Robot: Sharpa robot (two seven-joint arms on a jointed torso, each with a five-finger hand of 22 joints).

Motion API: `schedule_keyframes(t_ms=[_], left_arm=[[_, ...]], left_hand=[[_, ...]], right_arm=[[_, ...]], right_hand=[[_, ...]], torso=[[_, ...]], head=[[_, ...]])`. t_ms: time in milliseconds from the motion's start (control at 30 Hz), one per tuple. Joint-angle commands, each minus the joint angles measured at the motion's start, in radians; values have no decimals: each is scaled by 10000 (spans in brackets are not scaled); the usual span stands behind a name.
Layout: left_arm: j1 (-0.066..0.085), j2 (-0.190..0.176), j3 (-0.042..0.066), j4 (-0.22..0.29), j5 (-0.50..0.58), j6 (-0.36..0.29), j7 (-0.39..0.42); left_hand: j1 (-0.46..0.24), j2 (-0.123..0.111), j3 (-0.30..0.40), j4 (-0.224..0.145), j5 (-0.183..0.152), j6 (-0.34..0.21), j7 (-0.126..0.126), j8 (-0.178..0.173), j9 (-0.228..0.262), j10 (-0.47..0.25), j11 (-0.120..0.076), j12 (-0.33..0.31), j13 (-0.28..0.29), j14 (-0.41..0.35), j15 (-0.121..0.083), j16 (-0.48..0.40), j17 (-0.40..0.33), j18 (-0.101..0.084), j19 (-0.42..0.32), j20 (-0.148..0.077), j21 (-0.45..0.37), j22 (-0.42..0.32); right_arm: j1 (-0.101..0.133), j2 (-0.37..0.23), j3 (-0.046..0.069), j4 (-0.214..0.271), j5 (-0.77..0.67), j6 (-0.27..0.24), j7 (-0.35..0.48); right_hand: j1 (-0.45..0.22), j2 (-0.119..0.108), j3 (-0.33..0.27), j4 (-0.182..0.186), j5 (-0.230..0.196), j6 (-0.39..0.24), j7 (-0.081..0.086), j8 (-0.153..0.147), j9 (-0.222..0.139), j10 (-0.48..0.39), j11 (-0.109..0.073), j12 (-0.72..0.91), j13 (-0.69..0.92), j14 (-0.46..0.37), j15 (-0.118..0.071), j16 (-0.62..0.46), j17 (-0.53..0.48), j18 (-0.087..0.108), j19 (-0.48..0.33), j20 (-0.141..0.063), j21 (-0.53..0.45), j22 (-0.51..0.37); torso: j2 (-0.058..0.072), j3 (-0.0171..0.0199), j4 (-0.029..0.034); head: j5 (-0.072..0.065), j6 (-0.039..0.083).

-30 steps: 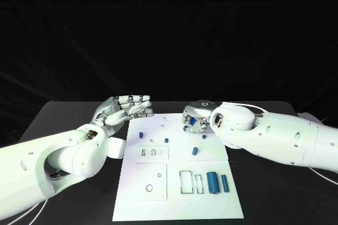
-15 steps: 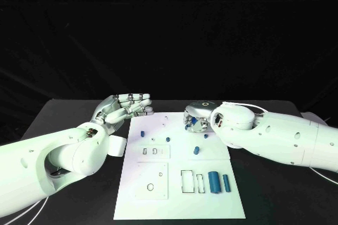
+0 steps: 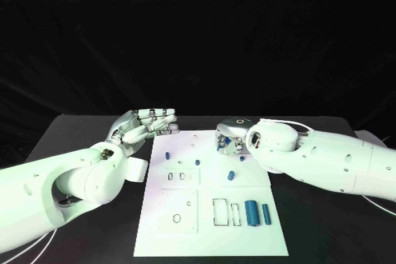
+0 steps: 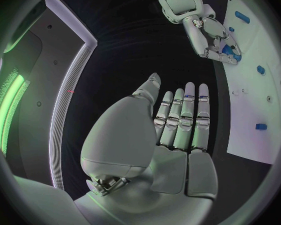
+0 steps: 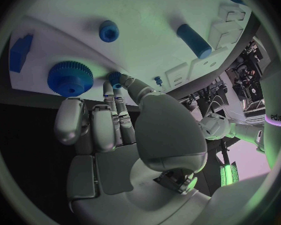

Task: Assemble the parts on the task board

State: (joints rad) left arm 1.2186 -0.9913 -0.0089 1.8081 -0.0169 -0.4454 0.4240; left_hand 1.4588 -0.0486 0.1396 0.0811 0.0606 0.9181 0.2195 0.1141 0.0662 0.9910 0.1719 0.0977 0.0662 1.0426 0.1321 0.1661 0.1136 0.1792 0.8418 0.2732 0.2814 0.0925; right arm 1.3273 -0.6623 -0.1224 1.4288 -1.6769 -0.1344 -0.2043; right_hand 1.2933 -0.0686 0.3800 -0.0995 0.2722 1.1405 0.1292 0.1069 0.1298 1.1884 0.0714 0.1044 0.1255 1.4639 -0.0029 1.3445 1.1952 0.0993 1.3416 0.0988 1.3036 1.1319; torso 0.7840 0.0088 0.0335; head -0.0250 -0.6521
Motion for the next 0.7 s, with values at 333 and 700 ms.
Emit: schedule_keyframes(t_ms=[333, 700], left_arm=[[24, 0, 8, 3, 40, 141, -7], [28, -1, 8, -47, 122, 146, -37]], left_hand=[[-77, 35, -85, -1, 12, 12, 71, -54, -9, -20, 87, -77, -14, 2, 61, -70, 12, 52, 45, 0, -48, -20], [-51, 78, -107, -22, 12, -26, 108, -125, -10, -71, 118, -168, -14, -45, 90, -168, 17, 47, -1, 20, -92, -59]], right_arm=[[-11, 42, -9, -46, -254, -188, -248], [4, -138, 47, 450, -452, -1225, -338]], right_hand=[[373, 134, 416, -146, -399, 154, 5, 113, 189, 244, -62, 63, 95, 426, -103, 93, 32, -257, 289, -55, 498, 743], [252, -1, 527, -107, -176, 145, 12, 135, 298, 278, -52, 22, 105, 417, -93, 117, 18, -302, 380, -47, 700, 1047]], torso=[[39, -1, 23], [51, -8, 56]], head=[[-36, 42], [-52, 154]])
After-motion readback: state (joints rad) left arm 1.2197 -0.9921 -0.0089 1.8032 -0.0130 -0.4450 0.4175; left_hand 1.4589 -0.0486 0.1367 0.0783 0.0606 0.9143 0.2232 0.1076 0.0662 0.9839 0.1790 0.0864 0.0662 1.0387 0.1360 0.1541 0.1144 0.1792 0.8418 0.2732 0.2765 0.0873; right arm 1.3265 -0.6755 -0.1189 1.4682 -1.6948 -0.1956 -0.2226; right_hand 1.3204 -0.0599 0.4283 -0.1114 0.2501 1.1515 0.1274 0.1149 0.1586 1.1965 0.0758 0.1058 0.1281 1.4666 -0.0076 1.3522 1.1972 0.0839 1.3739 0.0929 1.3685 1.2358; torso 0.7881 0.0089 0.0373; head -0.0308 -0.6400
